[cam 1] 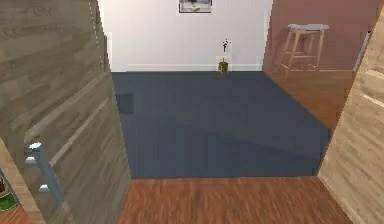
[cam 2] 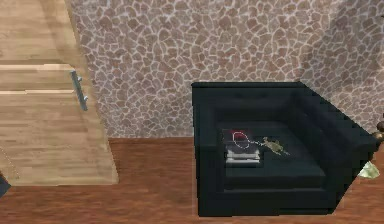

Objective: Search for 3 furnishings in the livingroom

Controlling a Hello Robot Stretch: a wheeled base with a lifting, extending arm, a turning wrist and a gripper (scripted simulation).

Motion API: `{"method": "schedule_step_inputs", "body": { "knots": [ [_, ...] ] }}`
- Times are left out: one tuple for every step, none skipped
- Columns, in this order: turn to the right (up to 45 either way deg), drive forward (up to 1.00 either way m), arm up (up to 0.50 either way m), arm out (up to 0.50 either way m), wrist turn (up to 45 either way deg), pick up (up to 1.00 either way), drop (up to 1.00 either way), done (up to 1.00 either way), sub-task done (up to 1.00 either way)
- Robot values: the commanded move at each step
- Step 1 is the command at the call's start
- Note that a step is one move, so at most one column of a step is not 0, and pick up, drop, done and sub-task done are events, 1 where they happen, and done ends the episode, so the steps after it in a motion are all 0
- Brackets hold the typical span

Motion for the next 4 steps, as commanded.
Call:
{"method": "schedule_step_inputs", "body": {
  "knots": [
    [0.0,1.0,0.0,0.0,0.0,0.0,0.0,0.0,0.0],
    [0.0,0.7,0.0,0.0,0.0,0.0,0.0,0.0,0.0],
    [-45.0,0.0,0.0,0.0,0.0,0.0,0.0,0.0,0.0],
    [-15.0,0.0,0.0,0.0,0.0,0.0,0.0,0.0,0.0]
  ]
}}
